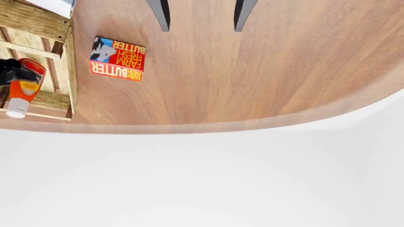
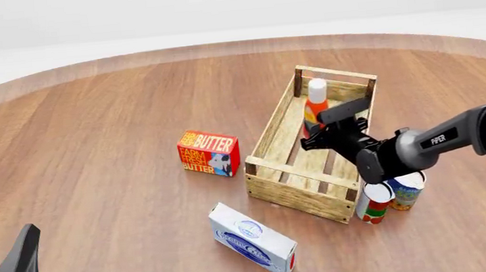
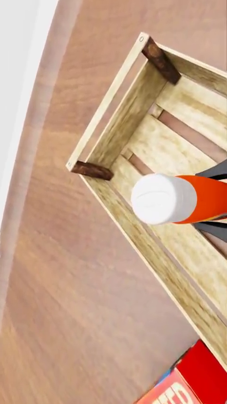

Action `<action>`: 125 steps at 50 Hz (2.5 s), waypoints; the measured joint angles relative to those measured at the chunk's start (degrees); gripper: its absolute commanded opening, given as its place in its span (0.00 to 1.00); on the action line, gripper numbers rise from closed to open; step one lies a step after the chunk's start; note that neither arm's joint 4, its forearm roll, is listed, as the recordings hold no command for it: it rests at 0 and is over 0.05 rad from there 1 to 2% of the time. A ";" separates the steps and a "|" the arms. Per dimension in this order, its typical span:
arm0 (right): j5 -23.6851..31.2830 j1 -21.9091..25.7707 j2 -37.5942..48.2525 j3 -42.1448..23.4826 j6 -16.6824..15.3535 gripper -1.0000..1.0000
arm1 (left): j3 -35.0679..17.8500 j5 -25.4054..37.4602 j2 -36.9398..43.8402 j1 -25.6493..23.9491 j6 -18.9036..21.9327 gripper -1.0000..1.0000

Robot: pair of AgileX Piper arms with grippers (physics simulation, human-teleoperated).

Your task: Pick up the ketchup, and put it in the wooden tray.

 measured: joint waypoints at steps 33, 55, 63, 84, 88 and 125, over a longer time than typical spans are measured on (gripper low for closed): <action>0.74 -0.64 1.68 -0.68 0.49 0.00 | 0.00 0.00 0.00 0.00 0.00 1.00; 0.64 -0.69 1.54 -0.80 1.15 1.00 | 0.00 0.00 0.00 0.00 0.00 1.00; 0.37 -0.66 1.27 -0.63 1.37 1.00 | 0.00 0.00 0.00 0.00 0.00 1.00; -2.07 -1.14 -1.57 1.49 1.22 1.00 | 0.00 0.00 0.00 0.00 0.00 1.00; -2.72 -1.12 -2.43 2.10 1.09 1.00 | 0.00 0.00 0.00 0.00 0.00 1.00; -7.13 -0.36 -11.77 8.37 0.05 1.00 | 0.00 0.00 0.00 0.00 0.00 1.00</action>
